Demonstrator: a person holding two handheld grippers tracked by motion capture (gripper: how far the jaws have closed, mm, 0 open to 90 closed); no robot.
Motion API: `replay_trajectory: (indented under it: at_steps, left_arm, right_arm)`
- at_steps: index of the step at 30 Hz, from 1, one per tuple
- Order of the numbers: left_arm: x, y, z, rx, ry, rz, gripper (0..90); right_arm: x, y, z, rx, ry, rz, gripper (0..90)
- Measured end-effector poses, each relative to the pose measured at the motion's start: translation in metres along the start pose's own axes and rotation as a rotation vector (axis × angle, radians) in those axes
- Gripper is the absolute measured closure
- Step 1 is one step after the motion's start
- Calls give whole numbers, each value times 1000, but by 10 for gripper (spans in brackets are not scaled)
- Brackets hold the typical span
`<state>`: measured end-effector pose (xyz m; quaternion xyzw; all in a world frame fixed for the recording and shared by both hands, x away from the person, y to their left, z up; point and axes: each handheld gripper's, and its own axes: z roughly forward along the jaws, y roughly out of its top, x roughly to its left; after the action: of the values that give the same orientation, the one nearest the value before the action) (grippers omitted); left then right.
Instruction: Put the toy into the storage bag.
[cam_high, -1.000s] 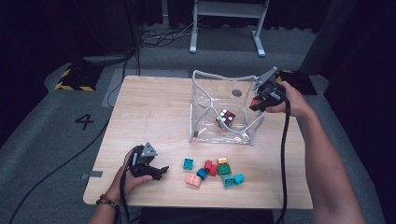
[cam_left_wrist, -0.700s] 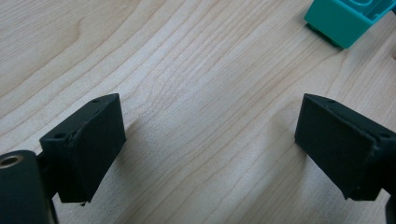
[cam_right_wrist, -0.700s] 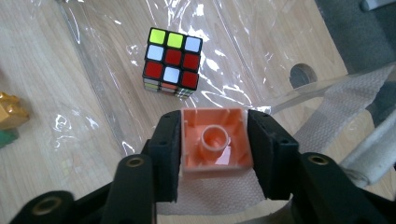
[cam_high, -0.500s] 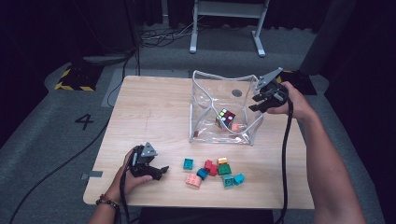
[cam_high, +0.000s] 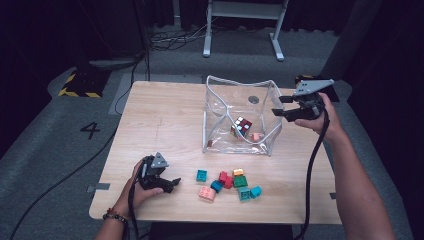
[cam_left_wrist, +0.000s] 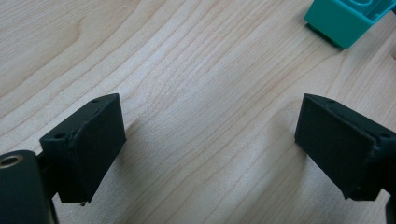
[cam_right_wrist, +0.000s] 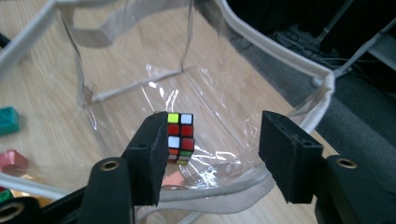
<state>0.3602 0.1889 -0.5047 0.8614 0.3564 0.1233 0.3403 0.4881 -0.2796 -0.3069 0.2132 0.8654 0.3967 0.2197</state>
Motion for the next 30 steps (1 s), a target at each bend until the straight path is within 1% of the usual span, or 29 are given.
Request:
replay_trajectory:
  at_steps: [2, 4, 5, 6, 7, 9, 10, 12, 14, 15, 16, 18, 19, 21, 22, 24, 25, 26, 27, 29, 30]
  left_arm:
    - [0, 0, 0, 0, 0, 0, 86]
    - [0, 0, 0, 0, -1, 0, 86]
    - [0, 0, 0, 0, -1, -1, 86]
    - [0, 0, 0, 0, 0, 0, 86]
    - [0, 0, 0, 0, -1, -1, 86]
    - [0, 0, 0, 0, 0, 0, 87]
    - [0, 0, 0, 0, 1, 0, 86]
    - [0, 0, 0, 0, 1, 0, 86]
    - [0, 0, 0, 0, 0, 1, 86]
    - [0, 0, 0, 1, 0, 1, 86]
    - [0, 0, 0, -2, 1, 3, 87]
    - [0, 0, 0, -1, -2, 3, 86]
    - [0, 0, 0, -3, 1, 3, 86]
    - [0, 0, 0, -2, -1, 2, 87]
    - [0, 0, 0, -2, -1, 2, 87]
    - [0, 0, 0, -2, 0, 2, 87]
    - [0, 0, 0, -1, -3, 1, 87]
    - [0, 0, 0, -1, -1, 1, 87]
    - [0, 0, 0, -2, 0, 3, 86]
    - [0, 0, 0, -2, -1, 3, 87]
    - [0, 0, 0, -2, 0, 2, 87]
  right_arm:
    - [3, -4, -7, -26, 3, 25, 433]
    - [7, -8, -14, -52, -12, 29, 427]
    - [8, -10, -16, -48, -16, 37, 423]
    - [9, -12, -18, -56, -22, 43, 418]
    - [10, -15, -21, -63, -29, 39, 417]
    - [14, -21, -25, -71, -38, 58, 411]
    - [15, -24, -26, -70, -46, 47, 403]
    - [18, -30, -28, -71, -62, 50, 395]
    - [22, -37, -31, -82, -60, 55, 395]
    - [24, -42, -33, -89, -54, 66, 392]
    - [26, -45, -33, -95, -52, 65, 393]
    - [32, -56, -36, -102, -29, 79, 427]
    - [35, -61, -36, -105, -24, 72, 424]
    - [42, -72, -36, -106, -16, 76, 424]
    - [47, -79, -34, -103, -3, 74, 424]
    - [55, -91, -31, -86, 22, 76, 437]
    - [58, -96, -29, -84, 37, 67, 448]
    - [62, -103, -25, -74, 60, 65, 448]
    - [67, -108, -22, -56, 71, 66, 446]
    - [74, -115, -17, -34, 85, 55, 446]
    - [79, -119, -14, -39, 109, 56, 446]
